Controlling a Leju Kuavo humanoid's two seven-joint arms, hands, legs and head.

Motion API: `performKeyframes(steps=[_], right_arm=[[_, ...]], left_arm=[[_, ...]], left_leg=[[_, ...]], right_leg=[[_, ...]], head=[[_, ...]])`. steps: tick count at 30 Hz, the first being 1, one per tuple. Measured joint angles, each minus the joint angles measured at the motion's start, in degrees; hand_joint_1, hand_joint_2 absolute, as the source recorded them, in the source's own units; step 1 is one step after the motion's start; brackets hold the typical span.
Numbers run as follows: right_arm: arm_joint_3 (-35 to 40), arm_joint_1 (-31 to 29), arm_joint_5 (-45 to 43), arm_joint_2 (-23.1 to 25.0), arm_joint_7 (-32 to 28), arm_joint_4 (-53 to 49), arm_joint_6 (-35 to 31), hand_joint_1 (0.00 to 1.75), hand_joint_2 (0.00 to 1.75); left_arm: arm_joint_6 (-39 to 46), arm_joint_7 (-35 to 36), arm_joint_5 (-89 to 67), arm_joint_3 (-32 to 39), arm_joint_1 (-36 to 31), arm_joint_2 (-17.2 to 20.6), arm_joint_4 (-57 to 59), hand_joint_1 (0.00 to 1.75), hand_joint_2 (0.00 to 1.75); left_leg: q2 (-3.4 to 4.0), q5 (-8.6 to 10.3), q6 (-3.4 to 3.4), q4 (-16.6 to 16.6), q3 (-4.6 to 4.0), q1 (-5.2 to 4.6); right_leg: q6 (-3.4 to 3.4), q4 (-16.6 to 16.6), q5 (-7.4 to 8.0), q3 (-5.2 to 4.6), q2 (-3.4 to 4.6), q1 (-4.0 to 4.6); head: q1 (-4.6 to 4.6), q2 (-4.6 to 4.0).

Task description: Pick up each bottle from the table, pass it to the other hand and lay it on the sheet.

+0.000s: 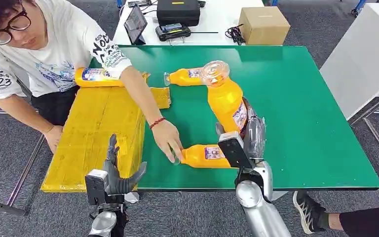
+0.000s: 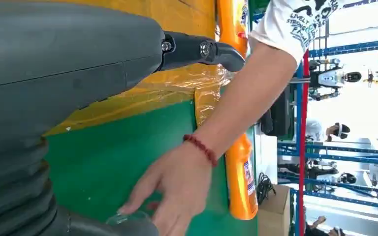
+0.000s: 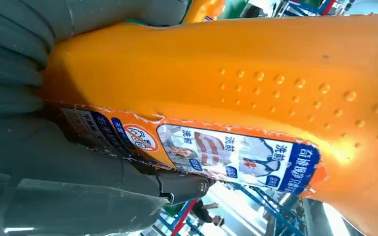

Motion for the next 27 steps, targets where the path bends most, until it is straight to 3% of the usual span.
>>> performKeyframes(steps=[5,8,12,17,19,21,24,27], right_arm=[[0.0,0.1,0.0,0.0,-0.2,-0.3,0.0,1.75,1.75],[-1.1,1.1,-1.2,0.7,-3.7,-1.2,-1.8,1.75,1.75],[-2.4,3.6,-4.5,1.6,-8.9,-3.0,-2.2,1.75,1.75],[-3.5,6.6,-6.9,2.6,-13.6,-1.7,3.3,1.75,1.75],[-2.6,6.8,-3.1,3.9,-14.9,2.2,6.8,1.75,1.75],[0.8,5.8,0.7,6.8,-18.0,10.9,5.2,1.75,1.75],[5.4,5.6,0.2,10.8,-20.6,20.6,2.7,1.75,1.75],[7.4,4.3,-0.7,11.5,-19.8,25.3,2.9,1.75,1.75]], left_arm=[[-0.3,0.1,0.1,0.0,0.0,0.0,0.0,0.00,1.75],[-2.7,1.4,2.0,-0.4,0.1,0.0,-0.6,0.00,1.75],[-9.5,5.5,7.2,-2.5,0.3,0.0,-2.3,0.00,1.75],[-19.7,9.7,14.7,-7.0,0.4,0.8,-5.2,0.00,1.75],[-25.0,11.9,18.5,-8.7,0.2,1.3,-6.1,0.00,1.75],[-27.5,13.1,20.9,-11.1,-0.4,1.7,-6.7,0.00,1.75],[-27.5,13.4,21.6,-13.1,-0.9,2.0,-7.1,0.00,1.75],[-27.4,13.6,22.3,-14.1,-0.9,2.6,-7.1,0.00,1.75]], left_leg=[[0.00,0.00,0.00,0.0,0.00,0.00],[-0.03,0.00,0.00,0.0,0.00,0.00],[-0.01,-0.01,0.00,0.0,0.00,0.00],[-0.02,-0.03,0.01,0.0,-0.03,0.00],[0.01,-0.03,0.01,0.0,-0.04,0.03],[0.28,-0.05,-0.03,0.0,0.06,0.08],[0.15,0.00,-0.07,0.0,0.04,0.17],[0.18,0.01,-0.08,0.0,0.03,0.22]], right_leg=[[0.00,0.0,0.00,0.00,0.00,0.00],[0.00,0.0,0.00,0.00,-0.02,0.00],[0.00,0.0,-0.01,0.00,0.00,0.00],[0.00,0.0,-0.01,0.00,0.00,0.00],[-0.01,0.0,-0.01,0.01,0.01,0.03],[-0.03,0.0,0.00,-0.02,0.15,0.09],[-0.07,0.0,-0.03,-0.03,0.11,0.17],[-0.07,0.0,-0.03,-0.02,0.12,0.19]], head=[[0.00,0.00],[0.00,0.00],[0.00,0.00],[0.00,0.00],[0.02,0.00],[0.02,0.00],[-0.04,0.00],[0.02,0.00]])
